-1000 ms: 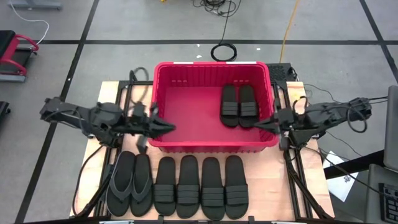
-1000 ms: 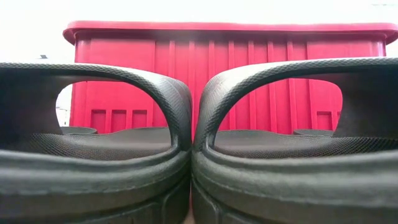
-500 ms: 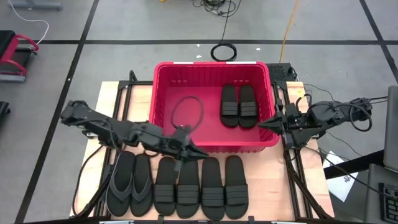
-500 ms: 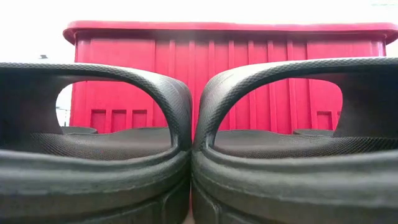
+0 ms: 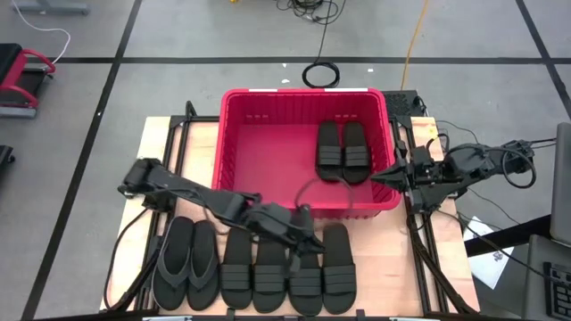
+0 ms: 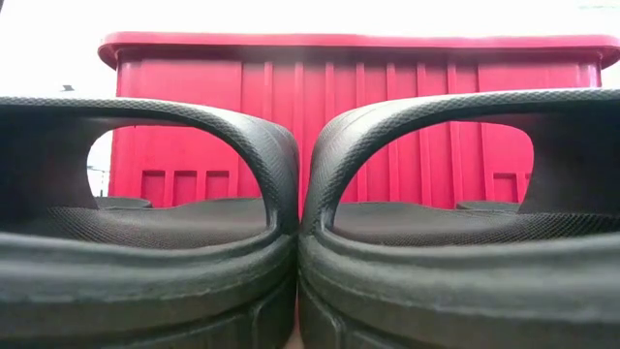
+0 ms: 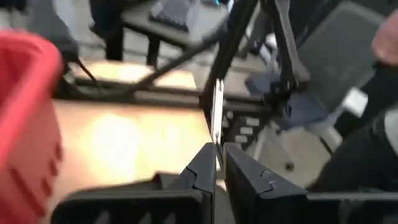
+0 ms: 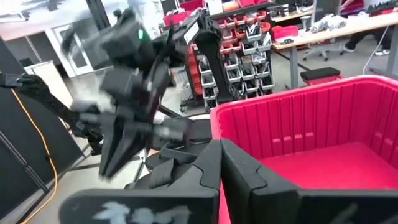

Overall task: Pick and place slides into bin
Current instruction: Put the black slide into the red bin

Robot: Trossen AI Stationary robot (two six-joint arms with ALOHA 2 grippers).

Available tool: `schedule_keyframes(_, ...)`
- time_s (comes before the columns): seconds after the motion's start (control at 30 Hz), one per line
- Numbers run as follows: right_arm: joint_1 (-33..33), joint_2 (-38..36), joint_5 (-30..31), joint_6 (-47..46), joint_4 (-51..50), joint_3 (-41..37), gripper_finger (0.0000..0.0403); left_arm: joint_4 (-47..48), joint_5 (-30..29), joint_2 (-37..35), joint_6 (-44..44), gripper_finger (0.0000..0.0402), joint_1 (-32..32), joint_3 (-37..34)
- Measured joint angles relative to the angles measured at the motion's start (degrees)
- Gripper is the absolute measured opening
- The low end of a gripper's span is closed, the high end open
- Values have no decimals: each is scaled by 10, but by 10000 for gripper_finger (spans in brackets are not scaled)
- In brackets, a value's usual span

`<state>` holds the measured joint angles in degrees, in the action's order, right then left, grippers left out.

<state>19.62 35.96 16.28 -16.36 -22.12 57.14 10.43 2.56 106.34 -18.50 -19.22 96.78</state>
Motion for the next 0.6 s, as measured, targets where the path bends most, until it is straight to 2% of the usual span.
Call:
schedule_keyframes(0.1,0,-5,-1,8,1,0,0,-1,42,38,4,56,4,29)
schedule_keyframes(0.2,0,-11,-3,13,0,0,0,-8,67,71,5,102,4,51)
schedule_keyframes(0.3,0,-17,-29,34,0,0,0,-3,73,98,2,155,5,61)
schedule_keyframes(0.43,0,-24,-31,48,-1,0,0,-13,76,120,10,223,7,68)
schedule_keyframes(0.6,0,-30,-30,70,-6,0,0,-32,65,148,21,276,1,69)
